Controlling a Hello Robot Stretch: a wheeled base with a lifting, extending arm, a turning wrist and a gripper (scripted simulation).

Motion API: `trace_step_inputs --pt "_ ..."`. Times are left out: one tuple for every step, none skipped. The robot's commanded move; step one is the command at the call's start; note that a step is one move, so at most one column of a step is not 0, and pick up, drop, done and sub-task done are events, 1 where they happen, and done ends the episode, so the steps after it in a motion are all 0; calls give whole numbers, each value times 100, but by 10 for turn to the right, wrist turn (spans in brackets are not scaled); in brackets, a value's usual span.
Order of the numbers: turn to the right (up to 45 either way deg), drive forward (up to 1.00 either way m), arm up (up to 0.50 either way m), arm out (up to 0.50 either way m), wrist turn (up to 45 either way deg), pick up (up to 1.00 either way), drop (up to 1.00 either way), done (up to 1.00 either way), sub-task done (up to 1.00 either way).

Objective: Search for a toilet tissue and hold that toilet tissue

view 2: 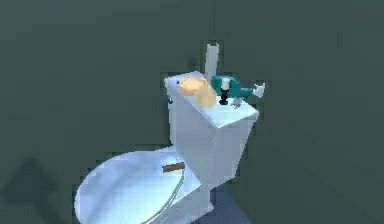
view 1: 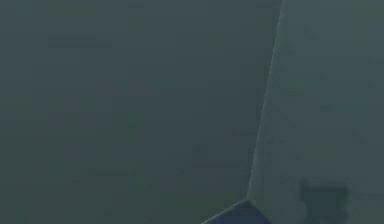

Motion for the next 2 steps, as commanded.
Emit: trace_step_inputs --pt "-450 0 0 0 0 0 0 0 0" --pt "-450 0 0 0 0 0 0 0 0"
